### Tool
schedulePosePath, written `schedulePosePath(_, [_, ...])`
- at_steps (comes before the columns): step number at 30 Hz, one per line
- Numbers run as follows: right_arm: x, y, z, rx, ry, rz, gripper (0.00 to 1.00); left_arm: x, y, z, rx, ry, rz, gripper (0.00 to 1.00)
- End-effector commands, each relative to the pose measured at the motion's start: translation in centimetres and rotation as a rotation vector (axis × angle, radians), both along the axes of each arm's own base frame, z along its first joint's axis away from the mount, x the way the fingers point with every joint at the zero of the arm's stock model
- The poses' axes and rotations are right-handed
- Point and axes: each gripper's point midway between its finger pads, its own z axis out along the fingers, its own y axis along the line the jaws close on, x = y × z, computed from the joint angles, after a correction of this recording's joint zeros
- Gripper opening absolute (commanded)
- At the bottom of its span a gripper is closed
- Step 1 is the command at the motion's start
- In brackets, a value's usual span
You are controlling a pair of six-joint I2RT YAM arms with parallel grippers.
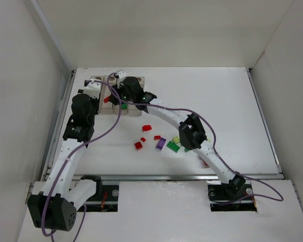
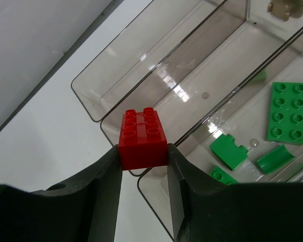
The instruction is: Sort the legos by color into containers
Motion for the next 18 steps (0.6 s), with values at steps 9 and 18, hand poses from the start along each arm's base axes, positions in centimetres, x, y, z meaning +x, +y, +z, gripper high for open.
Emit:
schedulePosePath(9, [-0.2, 0.4, 10.5, 0.149, -0.178, 0.036, 1.00, 0.8, -4.5, 2.4, -0.061, -0.067, -0.253, 0.00])
schedulePosePath(18, [-2.2, -16.6, 19.3, 0.029, -0.339, 0.125, 0.98, -3.2, -16.1, 5.2, -0.122, -0.071, -1.015, 0.00])
